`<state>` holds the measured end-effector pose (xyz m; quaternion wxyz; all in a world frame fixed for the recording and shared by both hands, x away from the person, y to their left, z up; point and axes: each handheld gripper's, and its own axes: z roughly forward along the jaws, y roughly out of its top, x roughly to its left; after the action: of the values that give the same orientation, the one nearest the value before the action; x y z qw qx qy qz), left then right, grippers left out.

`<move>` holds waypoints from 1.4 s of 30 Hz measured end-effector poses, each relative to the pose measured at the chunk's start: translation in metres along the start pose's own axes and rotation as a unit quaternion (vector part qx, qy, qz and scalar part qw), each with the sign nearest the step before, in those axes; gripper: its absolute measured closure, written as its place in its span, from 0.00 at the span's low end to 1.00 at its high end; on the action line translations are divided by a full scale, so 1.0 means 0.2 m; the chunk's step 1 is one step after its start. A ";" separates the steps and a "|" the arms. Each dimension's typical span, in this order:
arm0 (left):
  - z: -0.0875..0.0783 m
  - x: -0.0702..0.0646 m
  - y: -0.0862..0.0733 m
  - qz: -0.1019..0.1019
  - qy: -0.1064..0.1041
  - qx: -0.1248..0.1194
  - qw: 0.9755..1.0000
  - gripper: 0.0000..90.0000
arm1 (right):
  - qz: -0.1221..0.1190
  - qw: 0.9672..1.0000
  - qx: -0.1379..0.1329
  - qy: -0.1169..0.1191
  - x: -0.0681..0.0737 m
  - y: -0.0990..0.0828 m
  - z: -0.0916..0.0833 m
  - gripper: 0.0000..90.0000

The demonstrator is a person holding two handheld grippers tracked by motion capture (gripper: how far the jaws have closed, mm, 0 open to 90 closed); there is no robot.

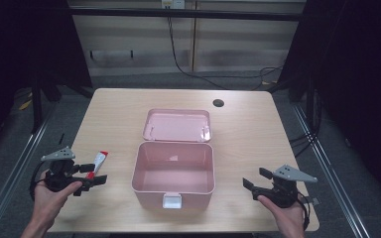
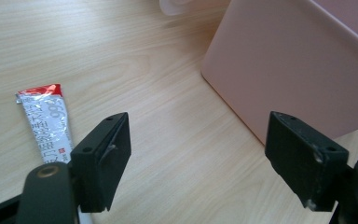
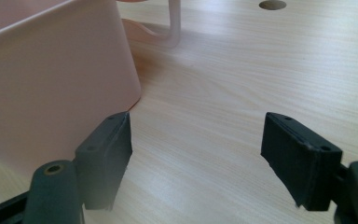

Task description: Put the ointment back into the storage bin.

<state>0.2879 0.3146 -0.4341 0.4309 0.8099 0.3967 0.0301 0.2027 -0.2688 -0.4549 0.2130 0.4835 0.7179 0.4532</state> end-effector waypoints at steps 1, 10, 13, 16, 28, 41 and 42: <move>0.00 0.00 0.00 0.003 0.003 0.001 1.000 0.26 | -0.001 1.000 0.001 0.001 0.00 0.00 0.00 0.27; -0.02 -0.01 0.02 0.001 -0.010 0.000 1.000 0.26 | 0.031 0.999 0.022 0.035 -0.01 0.00 -0.01 0.29; -0.03 0.00 0.05 -0.003 -0.003 0.019 1.000 0.29 | 0.033 0.998 0.029 0.040 0.00 0.01 -0.01 0.26; -0.05 0.00 0.09 0.005 0.003 0.027 1.000 0.36 | 0.035 0.998 0.033 0.038 0.00 0.00 0.01 0.23; -0.04 0.03 0.24 0.025 0.017 0.073 0.997 0.50 | 0.034 0.996 0.048 0.061 0.02 0.01 0.01 0.27; 0.05 0.16 0.31 0.004 0.072 0.163 0.984 0.48 | 0.032 0.996 0.052 0.066 0.03 0.02 0.01 0.28; 0.06 0.17 0.31 -0.002 0.073 0.169 0.983 0.48 | 0.032 0.996 0.051 0.064 0.03 0.02 0.01 0.28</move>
<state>0.3531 0.3096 -0.4060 0.2577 0.8661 0.4279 0.0210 0.2029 -0.2628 -0.4522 0.1272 0.4866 0.7363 0.4526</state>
